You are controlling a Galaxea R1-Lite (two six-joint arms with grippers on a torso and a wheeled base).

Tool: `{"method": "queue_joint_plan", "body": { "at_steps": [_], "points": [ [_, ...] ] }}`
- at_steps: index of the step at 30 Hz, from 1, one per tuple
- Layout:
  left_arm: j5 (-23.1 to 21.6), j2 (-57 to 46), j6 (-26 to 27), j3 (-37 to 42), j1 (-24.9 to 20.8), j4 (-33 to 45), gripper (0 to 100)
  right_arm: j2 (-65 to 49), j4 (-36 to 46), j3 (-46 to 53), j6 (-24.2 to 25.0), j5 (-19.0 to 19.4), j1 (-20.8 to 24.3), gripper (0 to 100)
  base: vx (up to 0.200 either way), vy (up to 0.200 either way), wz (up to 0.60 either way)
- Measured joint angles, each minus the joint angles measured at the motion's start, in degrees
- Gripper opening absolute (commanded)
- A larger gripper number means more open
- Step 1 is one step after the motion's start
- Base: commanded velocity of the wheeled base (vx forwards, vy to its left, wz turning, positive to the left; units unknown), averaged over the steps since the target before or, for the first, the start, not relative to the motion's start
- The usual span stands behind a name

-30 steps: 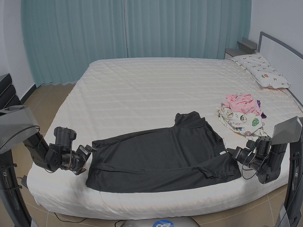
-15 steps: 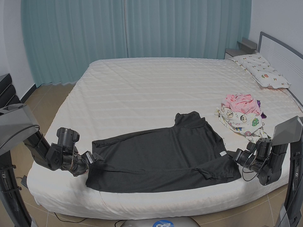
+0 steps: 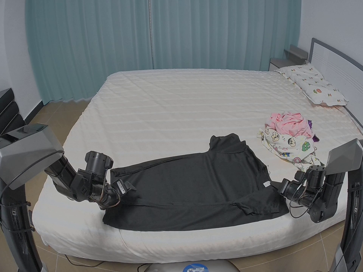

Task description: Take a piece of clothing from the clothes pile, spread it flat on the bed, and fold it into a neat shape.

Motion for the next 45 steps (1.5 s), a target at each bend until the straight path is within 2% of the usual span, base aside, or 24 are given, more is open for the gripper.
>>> {"method": "queue_joint_plan", "body": {
  "at_steps": [8,14,29,37,45],
  "points": [
    [3.8,1.4,-3.1,-0.4,0.0,0.2,0,0.0,0.0,0.1,-0.1,0.0,0.1,0,0.000,0.000,0.00],
    [6.1,0.2,-4.2,-0.1,0.5,3.2,0,-0.2,0.0,0.2,-0.1,0.0,0.3,0,0.000,0.000,0.00],
    [6.2,-7.2,-4.1,4.5,0.7,8.6,0,-5.4,0.0,4.1,0.0,0.2,1.1,0,0.000,0.000,0.00],
    [5.7,-13.2,-4.0,6.1,0.7,14.7,0,-10.3,0.0,8.3,-0.4,3.4,0.9,0,0.000,0.000,0.00],
    [5.5,-18.3,-3.9,10.2,0.7,15.4,0,-14.7,0.0,11.2,-0.3,5.1,0.2,0,0.000,0.000,0.00]
  ]
}}
